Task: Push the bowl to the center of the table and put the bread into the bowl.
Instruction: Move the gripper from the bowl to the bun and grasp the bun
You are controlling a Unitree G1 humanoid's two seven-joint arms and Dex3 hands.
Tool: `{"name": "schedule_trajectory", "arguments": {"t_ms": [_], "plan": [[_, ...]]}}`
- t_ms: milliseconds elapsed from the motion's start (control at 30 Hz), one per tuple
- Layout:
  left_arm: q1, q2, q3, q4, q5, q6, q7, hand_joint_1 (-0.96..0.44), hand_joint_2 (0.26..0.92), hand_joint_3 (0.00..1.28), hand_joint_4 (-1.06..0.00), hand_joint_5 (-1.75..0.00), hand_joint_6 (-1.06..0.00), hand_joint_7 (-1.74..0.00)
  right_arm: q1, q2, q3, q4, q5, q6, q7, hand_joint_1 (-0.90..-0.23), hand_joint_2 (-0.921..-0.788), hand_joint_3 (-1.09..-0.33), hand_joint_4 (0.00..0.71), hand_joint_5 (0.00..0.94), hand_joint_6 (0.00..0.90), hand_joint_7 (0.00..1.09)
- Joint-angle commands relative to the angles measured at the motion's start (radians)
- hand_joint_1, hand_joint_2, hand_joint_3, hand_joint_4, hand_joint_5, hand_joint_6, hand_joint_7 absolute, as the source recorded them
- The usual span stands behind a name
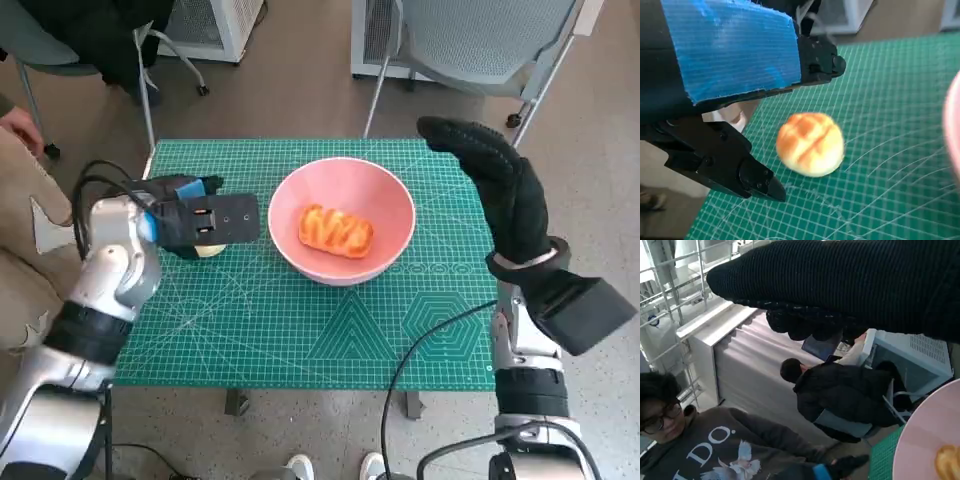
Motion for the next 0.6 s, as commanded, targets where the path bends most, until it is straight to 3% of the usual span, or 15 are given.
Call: {"name": "schedule_trajectory", "arguments": {"t_ms": [33,600], "plan": [[-0.074,-0.030,-0.025,0.131,0.012,-0.020,0.035,-0.15,0.687,0.01,0.00,0.00,-0.13,0.00,0.014,-0.011,-0.004,0.008,-0.004,0.011,0.002,-0.688,-0.921,-0.853,0.137,0.001,-0.001,0.44],[-0.177,-0.111,-0.073,0.449,0.001,-0.093,0.155,-0.18,0.690,0.01,0.00,0.00,-0.15,-0.01,0.025,-0.020,-0.007,-0.009,-0.024,0.014,-0.016,-0.685,-0.921,-0.853,0.138,0.001,-0.001,0.44]]}}
